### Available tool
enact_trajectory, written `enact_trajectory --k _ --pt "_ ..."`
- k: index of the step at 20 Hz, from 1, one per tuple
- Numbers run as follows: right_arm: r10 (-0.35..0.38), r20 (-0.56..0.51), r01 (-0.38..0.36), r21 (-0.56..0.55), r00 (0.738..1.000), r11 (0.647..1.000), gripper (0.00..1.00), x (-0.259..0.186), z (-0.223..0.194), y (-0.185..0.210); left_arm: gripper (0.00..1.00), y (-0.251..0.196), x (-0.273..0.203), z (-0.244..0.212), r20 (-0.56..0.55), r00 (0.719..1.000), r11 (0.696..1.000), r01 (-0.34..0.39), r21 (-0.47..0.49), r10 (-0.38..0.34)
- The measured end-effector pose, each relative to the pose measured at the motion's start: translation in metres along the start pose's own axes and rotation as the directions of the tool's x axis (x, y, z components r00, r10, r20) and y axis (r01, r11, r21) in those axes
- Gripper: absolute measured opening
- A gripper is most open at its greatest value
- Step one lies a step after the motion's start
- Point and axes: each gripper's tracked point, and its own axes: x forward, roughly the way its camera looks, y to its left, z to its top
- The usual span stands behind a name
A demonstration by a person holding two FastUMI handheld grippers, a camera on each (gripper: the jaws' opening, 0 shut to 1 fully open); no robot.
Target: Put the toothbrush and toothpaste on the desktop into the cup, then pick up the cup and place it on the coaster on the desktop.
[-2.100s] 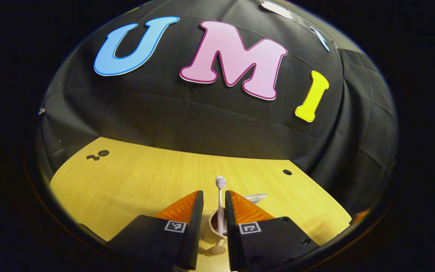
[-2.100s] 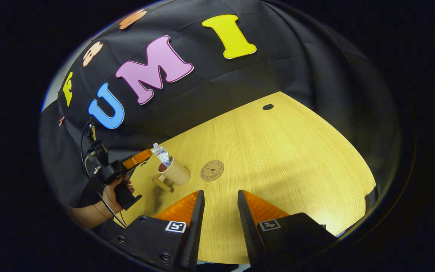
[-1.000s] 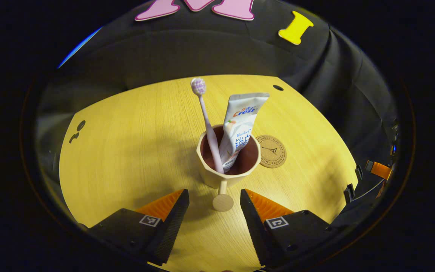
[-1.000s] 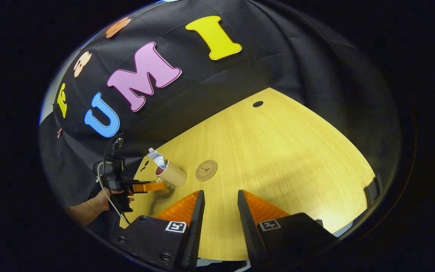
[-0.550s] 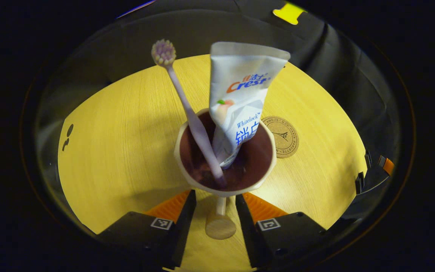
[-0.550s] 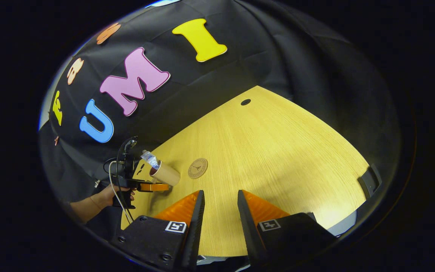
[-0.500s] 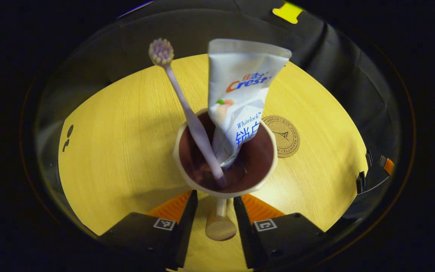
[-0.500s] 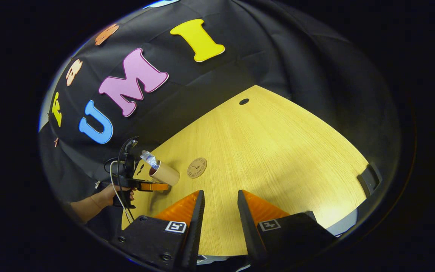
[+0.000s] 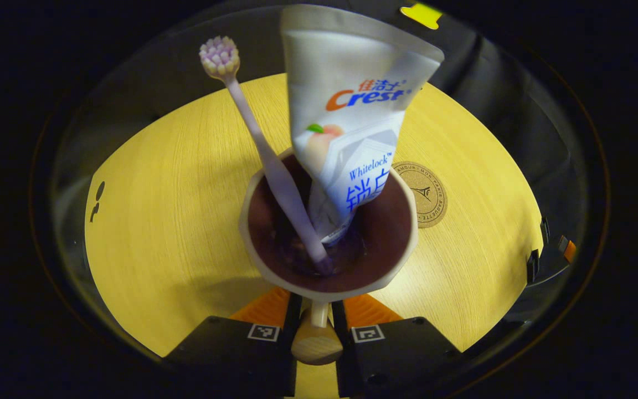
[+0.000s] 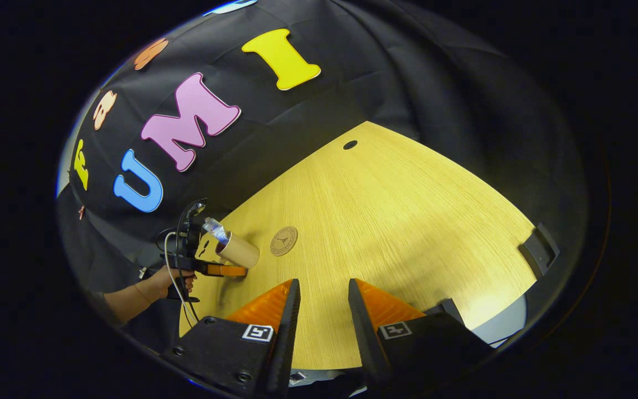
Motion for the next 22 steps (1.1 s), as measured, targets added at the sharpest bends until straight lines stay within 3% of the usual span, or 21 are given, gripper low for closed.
enact_trajectory --k 1,3,4,5,6,7,12,13,17,18,21,22 --pt "0.003 0.003 -0.003 -0.004 1.0 1.0 0.54 0.0 0.002 0.001 0.33 0.0 0.0 -0.001 0.011 1.0 1.0 -0.005 -0.002 0.005" --pt "0.005 0.0 -0.005 -0.018 1.0 1.0 0.54 0.001 0.002 0.001 0.36 -0.001 0.0 -0.002 0.032 0.999 1.0 -0.011 0.003 0.011" --pt "0.006 -0.003 -0.006 -0.019 1.0 1.0 0.54 0.0 0.003 0.0 0.27 -0.001 -0.001 -0.002 0.04 0.999 1.0 -0.012 0.004 0.012" --pt "0.008 -0.004 -0.008 -0.017 1.0 1.0 0.54 0.0 0.004 0.0 0.32 -0.003 -0.004 -0.002 0.048 0.999 1.0 -0.009 -0.001 0.009" --pt "0.01 -0.007 -0.01 -0.016 1.0 1.0 0.54 0.0 0.003 -0.002 0.27 -0.006 -0.006 0.001 0.063 0.998 1.0 -0.005 -0.005 0.005" --pt "0.011 -0.011 -0.011 -0.017 1.0 1.0 0.54 0.0 0.002 -0.003 0.36 -0.008 -0.01 0.005 0.083 0.997 1.0 -0.006 -0.003 0.006" --pt "0.026 -0.023 -0.026 -0.019 0.999 0.999 0.54 -0.004 0.003 -0.01 0.36 -0.032 -0.023 0.025 0.124 0.992 1.0 0.009 0.02 -0.012" --pt "0.029 -0.025 -0.029 -0.023 0.999 0.999 0.54 -0.005 0.005 -0.012 0.31 -0.038 -0.023 0.03 0.127 0.992 1.0 0.013 0.02 -0.016" --pt "0.031 -0.017 -0.032 -0.019 0.999 0.999 0.54 -0.013 0.014 -0.028 0.31 -0.067 -0.012 0.044 0.119 0.993 0.999 0.017 0.048 -0.023" --pt "0.028 -0.012 -0.028 -0.015 1.0 1.0 0.54 -0.017 0.016 -0.034 0.36 -0.074 -0.007 0.045 0.113 0.993 0.998 0.021 0.053 -0.026" --pt "0.008 0.003 -0.008 0.004 1.0 1.0 0.54 -0.025 0.024 -0.054 0.31 -0.091 0.001 0.051 0.105 0.994 0.997 0.025 0.07 -0.032" --pt "0.003 0.005 -0.003 0.011 1.0 1.0 0.54 -0.029 0.024 -0.061 0.36 -0.094 0.004 0.052 0.103 0.994 0.997 0.025 0.076 -0.032"
